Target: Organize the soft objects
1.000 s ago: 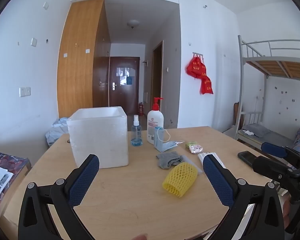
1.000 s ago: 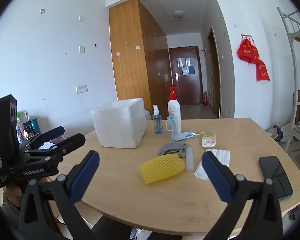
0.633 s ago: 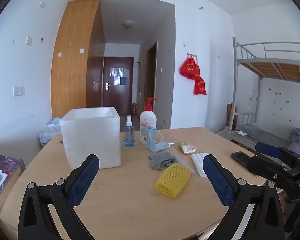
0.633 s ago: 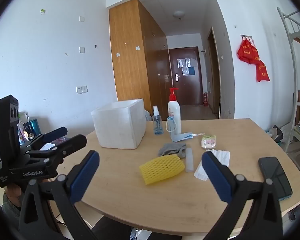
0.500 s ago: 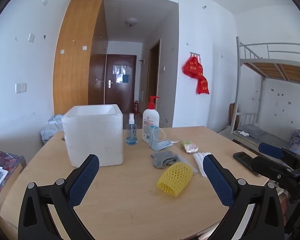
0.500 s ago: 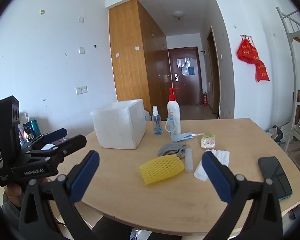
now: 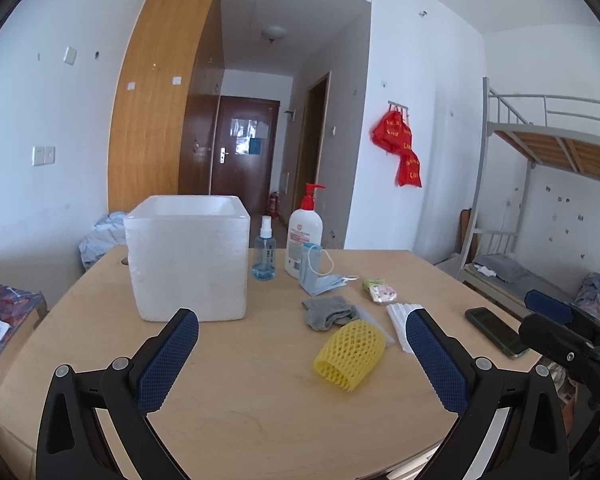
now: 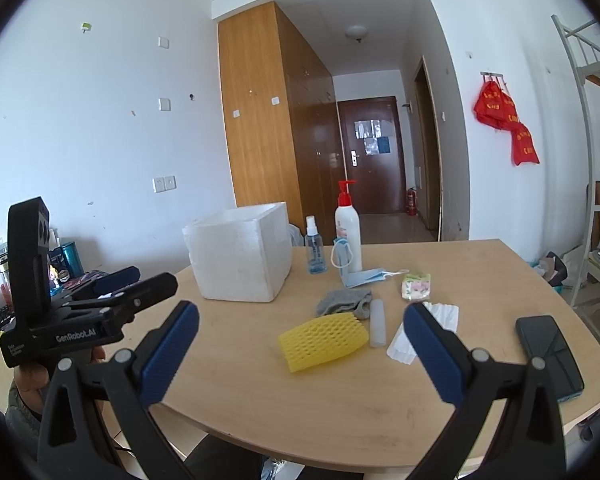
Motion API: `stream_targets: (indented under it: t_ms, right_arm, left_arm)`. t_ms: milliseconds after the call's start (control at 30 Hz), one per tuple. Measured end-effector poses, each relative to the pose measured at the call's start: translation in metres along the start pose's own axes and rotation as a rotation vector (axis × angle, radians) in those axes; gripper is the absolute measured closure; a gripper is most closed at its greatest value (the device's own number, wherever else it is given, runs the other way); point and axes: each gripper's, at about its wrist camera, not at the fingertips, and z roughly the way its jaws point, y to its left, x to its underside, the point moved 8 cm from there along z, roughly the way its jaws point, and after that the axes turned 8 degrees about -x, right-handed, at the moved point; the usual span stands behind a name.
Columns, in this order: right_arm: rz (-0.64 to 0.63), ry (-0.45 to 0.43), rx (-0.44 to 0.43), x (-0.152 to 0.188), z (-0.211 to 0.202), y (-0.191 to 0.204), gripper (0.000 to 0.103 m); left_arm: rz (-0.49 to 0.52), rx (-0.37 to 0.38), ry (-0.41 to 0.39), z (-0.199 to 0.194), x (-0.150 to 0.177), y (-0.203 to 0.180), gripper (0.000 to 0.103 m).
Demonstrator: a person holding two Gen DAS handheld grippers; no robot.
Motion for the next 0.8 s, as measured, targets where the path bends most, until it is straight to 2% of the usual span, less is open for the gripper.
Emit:
stream_targets:
  t_ms: [333, 800]
  right_arm:
    - [0.004, -0.002, -0.001, 0.0, 0.001, 0.001, 0.0]
    - [0.008, -0.002, 0.005, 0.002, 0.002, 0.001, 0.0]
  left_arm:
    - [-0.009, -0.01, -0.003, 0.006, 0.002, 0.002, 0.0]
    - [0.042, -0.031, -0.05, -0.004, -0.001, -0.002, 0.0]
